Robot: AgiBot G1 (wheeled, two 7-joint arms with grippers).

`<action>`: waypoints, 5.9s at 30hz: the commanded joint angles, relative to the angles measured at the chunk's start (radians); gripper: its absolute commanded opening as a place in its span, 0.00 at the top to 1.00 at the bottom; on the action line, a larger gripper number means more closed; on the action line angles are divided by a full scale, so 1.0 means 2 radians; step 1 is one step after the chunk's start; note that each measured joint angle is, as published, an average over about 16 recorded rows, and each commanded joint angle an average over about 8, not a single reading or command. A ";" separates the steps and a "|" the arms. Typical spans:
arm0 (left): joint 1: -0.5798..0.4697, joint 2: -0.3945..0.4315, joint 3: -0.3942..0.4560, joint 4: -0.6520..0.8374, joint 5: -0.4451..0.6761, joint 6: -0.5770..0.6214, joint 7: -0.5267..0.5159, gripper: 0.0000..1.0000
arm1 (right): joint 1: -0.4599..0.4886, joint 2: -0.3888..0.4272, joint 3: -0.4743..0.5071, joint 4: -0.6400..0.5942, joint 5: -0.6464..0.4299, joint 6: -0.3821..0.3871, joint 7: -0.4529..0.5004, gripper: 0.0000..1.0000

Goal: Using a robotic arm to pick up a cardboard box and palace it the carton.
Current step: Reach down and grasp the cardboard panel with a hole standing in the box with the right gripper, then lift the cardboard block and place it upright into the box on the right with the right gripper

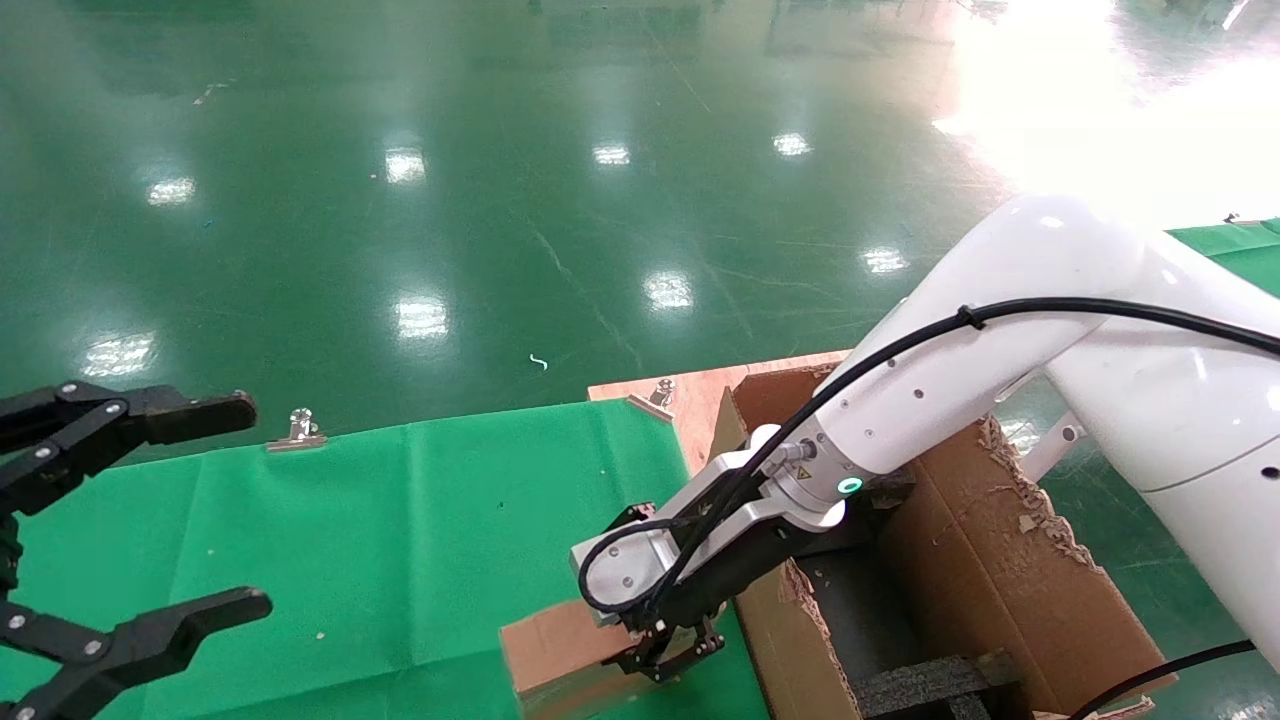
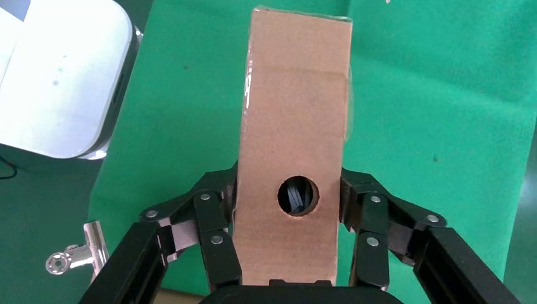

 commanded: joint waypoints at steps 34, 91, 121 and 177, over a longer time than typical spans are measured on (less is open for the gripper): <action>0.000 0.000 0.000 0.000 0.000 0.000 0.000 0.00 | 0.259 -0.004 -0.026 -0.180 0.092 -0.009 -0.091 1.00; 0.000 0.000 0.001 0.000 0.000 0.000 0.000 0.00 | 0.376 0.231 -0.246 -0.148 0.108 -0.003 -0.046 1.00; 0.000 0.000 0.001 0.000 -0.001 0.000 0.000 0.00 | 0.365 0.344 -0.296 0.081 -0.049 0.068 0.642 1.00; 0.000 0.000 0.001 0.001 -0.001 0.000 0.001 0.00 | 0.239 0.323 -0.357 0.081 -0.090 0.213 0.738 1.00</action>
